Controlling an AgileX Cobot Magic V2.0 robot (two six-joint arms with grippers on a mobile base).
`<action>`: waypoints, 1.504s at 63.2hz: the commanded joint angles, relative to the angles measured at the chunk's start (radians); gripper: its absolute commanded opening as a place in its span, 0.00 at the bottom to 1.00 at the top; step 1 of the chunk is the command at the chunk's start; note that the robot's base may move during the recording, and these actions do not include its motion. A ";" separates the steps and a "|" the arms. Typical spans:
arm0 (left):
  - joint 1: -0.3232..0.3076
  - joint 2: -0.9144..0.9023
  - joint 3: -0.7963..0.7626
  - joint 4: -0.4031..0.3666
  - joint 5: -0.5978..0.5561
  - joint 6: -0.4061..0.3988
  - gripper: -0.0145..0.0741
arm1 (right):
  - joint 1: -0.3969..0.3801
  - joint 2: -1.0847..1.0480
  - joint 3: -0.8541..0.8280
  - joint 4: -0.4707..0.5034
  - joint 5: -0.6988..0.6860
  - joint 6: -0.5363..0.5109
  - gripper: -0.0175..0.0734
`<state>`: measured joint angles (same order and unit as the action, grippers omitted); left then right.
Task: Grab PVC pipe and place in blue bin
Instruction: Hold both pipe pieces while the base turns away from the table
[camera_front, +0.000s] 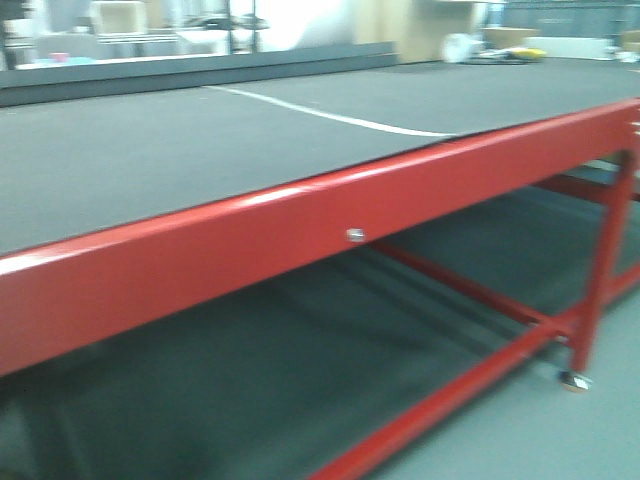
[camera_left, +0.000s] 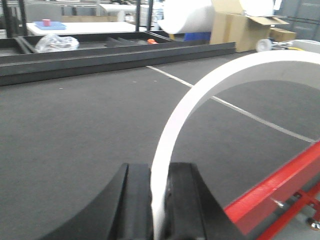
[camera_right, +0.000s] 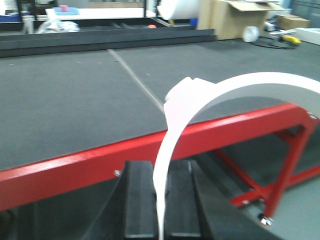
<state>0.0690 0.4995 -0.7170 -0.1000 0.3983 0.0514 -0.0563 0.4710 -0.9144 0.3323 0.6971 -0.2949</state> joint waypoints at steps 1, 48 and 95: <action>0.003 -0.007 -0.002 -0.010 -0.025 -0.002 0.04 | -0.001 -0.005 0.000 0.003 -0.015 0.000 0.01; 0.003 -0.007 -0.002 -0.010 -0.025 -0.002 0.04 | -0.001 -0.005 0.000 0.003 -0.015 0.000 0.01; 0.003 -0.007 -0.002 -0.010 -0.025 -0.002 0.04 | -0.001 -0.005 0.000 0.003 -0.015 0.000 0.01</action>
<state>0.0690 0.4995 -0.7170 -0.1000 0.3983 0.0514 -0.0563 0.4710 -0.9137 0.3323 0.6971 -0.2949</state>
